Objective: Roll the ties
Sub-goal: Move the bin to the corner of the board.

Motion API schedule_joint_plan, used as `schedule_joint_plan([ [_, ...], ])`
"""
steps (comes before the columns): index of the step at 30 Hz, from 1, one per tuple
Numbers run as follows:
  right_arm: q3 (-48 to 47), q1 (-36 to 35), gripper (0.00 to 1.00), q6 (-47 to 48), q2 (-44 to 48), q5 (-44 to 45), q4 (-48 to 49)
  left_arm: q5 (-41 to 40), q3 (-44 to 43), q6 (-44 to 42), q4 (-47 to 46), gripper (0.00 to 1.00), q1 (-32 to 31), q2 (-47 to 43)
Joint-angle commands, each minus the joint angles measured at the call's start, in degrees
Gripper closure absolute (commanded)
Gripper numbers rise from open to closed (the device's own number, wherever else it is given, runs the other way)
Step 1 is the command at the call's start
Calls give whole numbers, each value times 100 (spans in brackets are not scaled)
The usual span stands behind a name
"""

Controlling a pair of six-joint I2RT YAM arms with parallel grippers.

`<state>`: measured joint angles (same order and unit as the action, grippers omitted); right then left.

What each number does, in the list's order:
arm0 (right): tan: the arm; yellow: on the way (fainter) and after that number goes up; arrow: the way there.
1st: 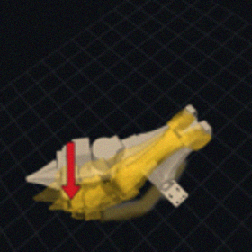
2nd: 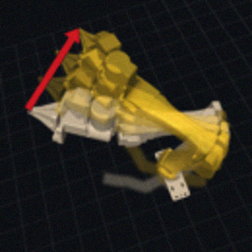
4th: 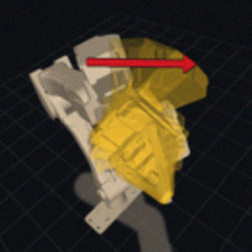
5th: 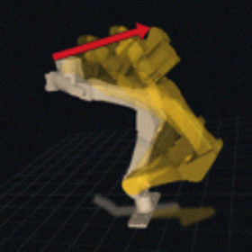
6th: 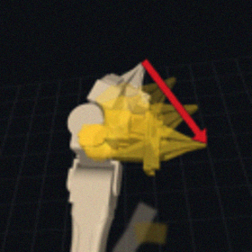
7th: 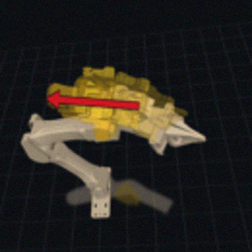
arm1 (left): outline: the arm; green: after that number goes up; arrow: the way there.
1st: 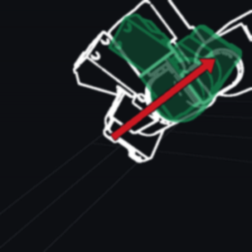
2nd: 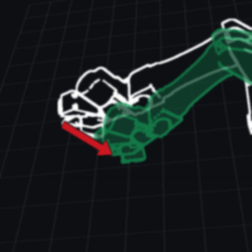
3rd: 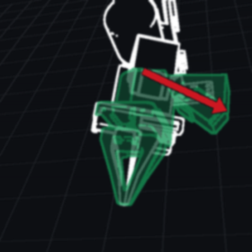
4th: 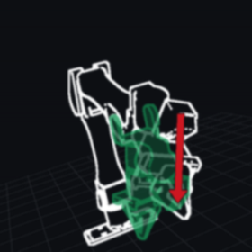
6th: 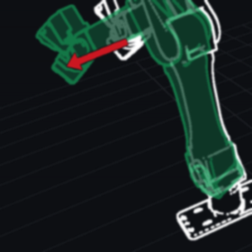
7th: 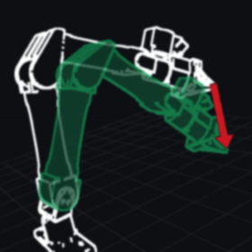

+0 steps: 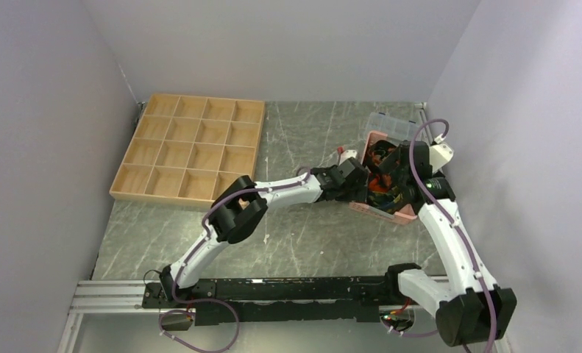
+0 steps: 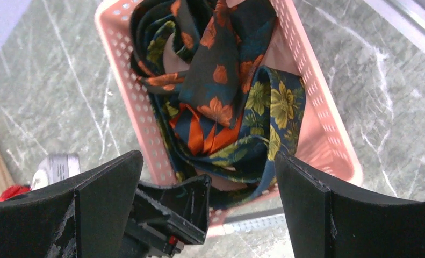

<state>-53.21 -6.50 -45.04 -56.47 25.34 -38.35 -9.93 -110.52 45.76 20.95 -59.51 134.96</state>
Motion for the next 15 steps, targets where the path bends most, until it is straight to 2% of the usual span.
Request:
schedule_joint_plan([
  [1,121,30,0,-267,-372,268,504,-372,745,-75,-227,6,-19,-634],
  [7,159,54,1,-215,-1248,708,992,-643,2009,-260,-346,6,-21,-2077],
  [11,5,138,3,-120,-1912,616,1294,-655,2591,-419,-271,6,-19,-2937],
  [15,-67,171,6,1,-2324,83,1516,-458,2949,-653,-408,6,-22,-3522],
])
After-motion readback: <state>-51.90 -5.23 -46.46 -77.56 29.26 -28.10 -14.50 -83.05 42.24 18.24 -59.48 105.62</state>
